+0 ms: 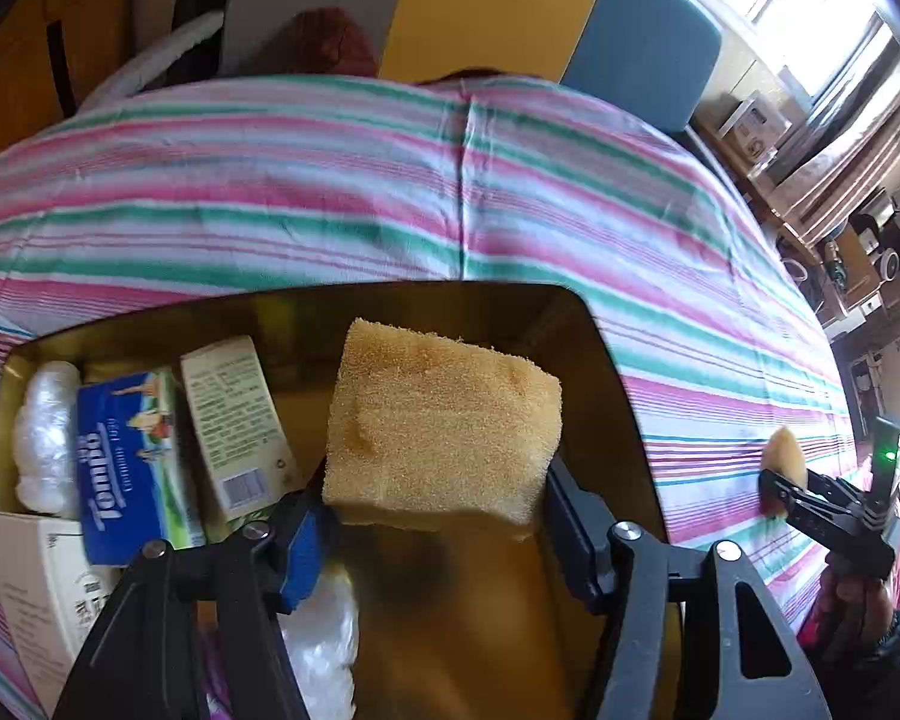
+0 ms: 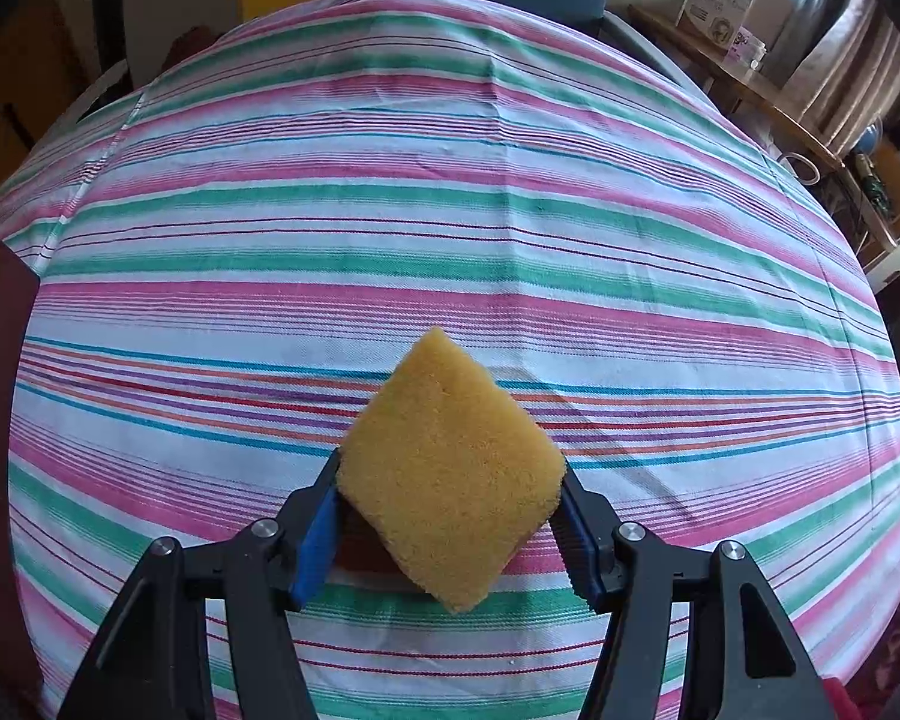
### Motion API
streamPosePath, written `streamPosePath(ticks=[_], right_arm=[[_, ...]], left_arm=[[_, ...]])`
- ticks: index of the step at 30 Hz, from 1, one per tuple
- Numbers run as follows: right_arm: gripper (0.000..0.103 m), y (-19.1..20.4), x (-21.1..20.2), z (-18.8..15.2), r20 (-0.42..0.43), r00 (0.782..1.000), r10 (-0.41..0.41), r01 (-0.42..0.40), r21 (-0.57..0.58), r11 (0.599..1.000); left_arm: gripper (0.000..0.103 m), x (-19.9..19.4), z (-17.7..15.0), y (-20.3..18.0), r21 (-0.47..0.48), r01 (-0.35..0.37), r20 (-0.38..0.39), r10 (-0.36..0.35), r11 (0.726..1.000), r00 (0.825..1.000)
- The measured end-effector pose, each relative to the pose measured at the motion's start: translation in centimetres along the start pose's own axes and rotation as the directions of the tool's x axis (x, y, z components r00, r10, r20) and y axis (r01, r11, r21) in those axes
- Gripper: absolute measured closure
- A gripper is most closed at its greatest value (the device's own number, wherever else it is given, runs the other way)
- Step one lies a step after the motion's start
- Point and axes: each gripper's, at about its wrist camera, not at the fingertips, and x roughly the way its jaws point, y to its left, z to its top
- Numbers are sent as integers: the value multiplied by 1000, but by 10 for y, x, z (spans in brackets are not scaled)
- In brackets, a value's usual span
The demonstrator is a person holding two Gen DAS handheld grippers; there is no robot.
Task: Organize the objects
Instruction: 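Lower the sponge into the gold tray and open the left gripper while the right holds its sponge, then carry the right gripper's sponge over the tray and open it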
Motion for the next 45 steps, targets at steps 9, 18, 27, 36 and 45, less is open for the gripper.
streamPosePath(ticks=[9, 18, 27, 36, 45], right_arm=[[39, -2, 1, 0, 0, 1000, 3, -3, 0, 1000], [39, -3, 2, 0, 2, 1000, -2, 2, -8, 1000], [40, -3, 2, -2, 8, 1000, -17, 17, -22, 1000], [40, 0, 0, -3, 13, 999, -40, 40, -35, 999], [40, 6, 0, 1, 9, 996, -85, 85, -39, 996]], left_arm=[[31, -17, 1, -5, 56, -28, 45, 26, 998, 999], [31, -85, -43, -6, 100, -160, 191, 139, 982, 972], [31, -132, -97, 0, 83, -210, 299, 177, 974, 938], [31, -143, -118, 15, 49, -213, 311, 187, 976, 932], [31, -144, -126, 25, 28, -194, 312, 175, 981, 934]])
